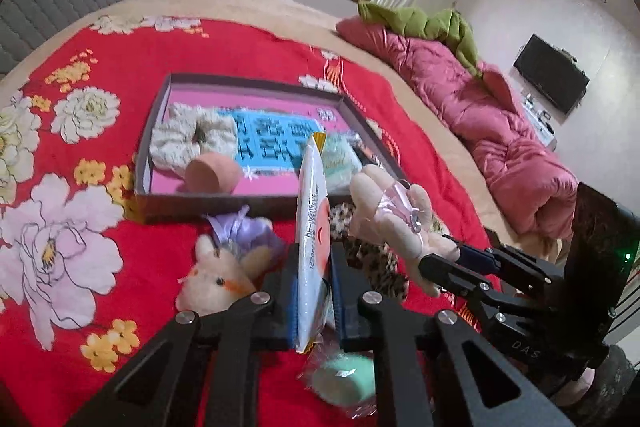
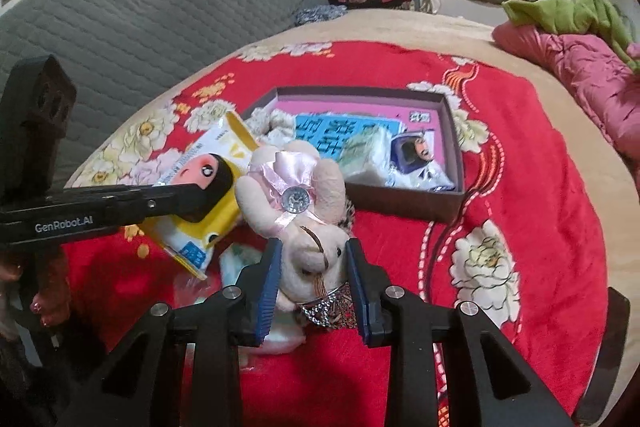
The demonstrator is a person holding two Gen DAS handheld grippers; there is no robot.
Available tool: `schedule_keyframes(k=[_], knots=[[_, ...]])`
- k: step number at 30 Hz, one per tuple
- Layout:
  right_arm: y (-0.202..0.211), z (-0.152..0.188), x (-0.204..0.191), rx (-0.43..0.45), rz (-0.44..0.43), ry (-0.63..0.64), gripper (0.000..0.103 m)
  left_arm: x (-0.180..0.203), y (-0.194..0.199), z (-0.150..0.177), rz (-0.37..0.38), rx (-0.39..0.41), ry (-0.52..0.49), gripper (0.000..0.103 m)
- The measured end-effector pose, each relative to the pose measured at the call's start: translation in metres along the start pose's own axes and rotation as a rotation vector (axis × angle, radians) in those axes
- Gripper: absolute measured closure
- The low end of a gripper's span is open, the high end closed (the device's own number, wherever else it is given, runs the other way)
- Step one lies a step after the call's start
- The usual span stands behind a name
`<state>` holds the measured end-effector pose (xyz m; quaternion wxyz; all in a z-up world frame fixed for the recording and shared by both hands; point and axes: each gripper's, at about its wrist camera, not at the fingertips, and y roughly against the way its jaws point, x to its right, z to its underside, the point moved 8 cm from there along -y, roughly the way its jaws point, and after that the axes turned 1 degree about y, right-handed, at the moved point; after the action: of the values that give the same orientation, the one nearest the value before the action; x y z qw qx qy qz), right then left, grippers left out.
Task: Organize soft objects
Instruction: 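Grasp the cartoon wipes packet with the left tool while the right tool grasps the pink bunny plush, then carry the wipes packet and bunny plush into the box and open both tools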
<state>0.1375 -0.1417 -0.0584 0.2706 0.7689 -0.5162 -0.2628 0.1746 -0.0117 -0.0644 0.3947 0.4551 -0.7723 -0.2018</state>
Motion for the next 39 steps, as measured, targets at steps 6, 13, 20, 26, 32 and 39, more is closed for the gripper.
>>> schedule_keyframes(k=[6,13,20,26,32,39], knots=[[0.004,-0.011,0.007,0.027,0.019,-0.022,0.070,-0.003,0.006,-0.013,0.007,0.045,0.035,0.089],[0.003,-0.025,0.015,0.054,0.063,-0.030,0.070,-0.012,0.009,-0.027,-0.013,0.087,0.068,0.090],[0.000,-0.042,0.024,0.092,0.086,-0.039,0.070,-0.016,0.000,-0.041,-0.007,0.111,0.100,0.090],[-0.010,-0.054,0.034,0.109,0.116,-0.050,0.070,-0.017,-0.015,-0.057,-0.011,0.128,0.109,0.089],[-0.024,-0.064,0.044,0.108,0.150,-0.041,0.070,-0.027,-0.031,-0.071,-0.040,0.134,0.117,0.089],[-0.042,-0.069,0.058,0.084,0.199,-0.042,0.070,-0.034,-0.045,-0.081,-0.085,0.129,0.101,0.089]])
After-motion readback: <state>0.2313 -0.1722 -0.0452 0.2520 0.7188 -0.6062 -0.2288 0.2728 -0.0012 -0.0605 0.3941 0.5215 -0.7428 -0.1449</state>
